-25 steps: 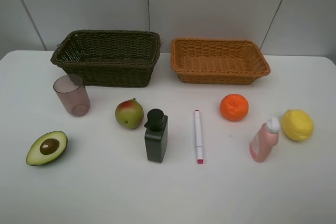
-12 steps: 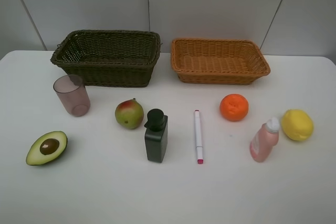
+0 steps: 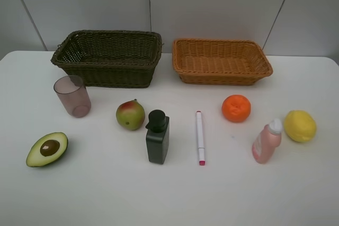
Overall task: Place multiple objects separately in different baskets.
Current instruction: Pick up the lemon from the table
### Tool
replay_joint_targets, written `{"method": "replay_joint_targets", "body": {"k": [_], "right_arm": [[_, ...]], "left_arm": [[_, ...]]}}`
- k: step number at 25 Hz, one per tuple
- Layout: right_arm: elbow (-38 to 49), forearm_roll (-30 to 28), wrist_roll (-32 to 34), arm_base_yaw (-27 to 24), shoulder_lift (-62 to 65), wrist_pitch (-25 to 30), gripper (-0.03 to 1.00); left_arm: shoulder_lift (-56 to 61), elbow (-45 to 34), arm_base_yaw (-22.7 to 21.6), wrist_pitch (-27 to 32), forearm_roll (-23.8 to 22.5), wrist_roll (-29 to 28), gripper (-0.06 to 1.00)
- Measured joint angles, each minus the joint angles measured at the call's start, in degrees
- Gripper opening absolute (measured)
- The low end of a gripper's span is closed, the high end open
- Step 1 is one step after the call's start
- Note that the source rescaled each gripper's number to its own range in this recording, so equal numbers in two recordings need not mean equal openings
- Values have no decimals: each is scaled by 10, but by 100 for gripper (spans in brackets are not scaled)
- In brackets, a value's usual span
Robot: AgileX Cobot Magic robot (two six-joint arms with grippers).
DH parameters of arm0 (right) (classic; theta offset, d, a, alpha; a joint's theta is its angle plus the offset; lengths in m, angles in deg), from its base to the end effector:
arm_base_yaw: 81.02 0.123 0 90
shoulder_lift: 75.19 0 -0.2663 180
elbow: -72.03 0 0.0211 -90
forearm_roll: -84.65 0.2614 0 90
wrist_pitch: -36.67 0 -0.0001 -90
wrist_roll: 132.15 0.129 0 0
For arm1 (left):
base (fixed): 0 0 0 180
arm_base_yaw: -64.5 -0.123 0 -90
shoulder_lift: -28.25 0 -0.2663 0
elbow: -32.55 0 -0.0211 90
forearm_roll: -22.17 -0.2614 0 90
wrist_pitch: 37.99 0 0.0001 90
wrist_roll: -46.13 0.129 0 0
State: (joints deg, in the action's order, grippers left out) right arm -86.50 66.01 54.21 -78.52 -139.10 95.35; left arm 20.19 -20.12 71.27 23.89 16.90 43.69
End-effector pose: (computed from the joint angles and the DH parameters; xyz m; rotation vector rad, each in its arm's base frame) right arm 0.2182 -0.0257 0.3055 -0.0152 2.4742 -0.3519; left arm 0.0632 0.0030 0.2374 0.0796 2.1347 0.0178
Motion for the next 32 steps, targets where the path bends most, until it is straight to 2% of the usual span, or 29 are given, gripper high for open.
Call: {"method": "replay_joint_targets", "body": {"k": [9, 20, 32], "right_arm": [[-1, -18, 13, 0, -135, -10, 100], [-1, 45, -22, 0, -237, -64, 100], [-1, 55, -43, 0, -353, -93, 100]], "left_arm": [[0, 0, 0, 0, 0, 0, 100], [0, 0, 0, 0, 0, 0, 100], [0, 0, 0, 0, 0, 0, 100]]}}
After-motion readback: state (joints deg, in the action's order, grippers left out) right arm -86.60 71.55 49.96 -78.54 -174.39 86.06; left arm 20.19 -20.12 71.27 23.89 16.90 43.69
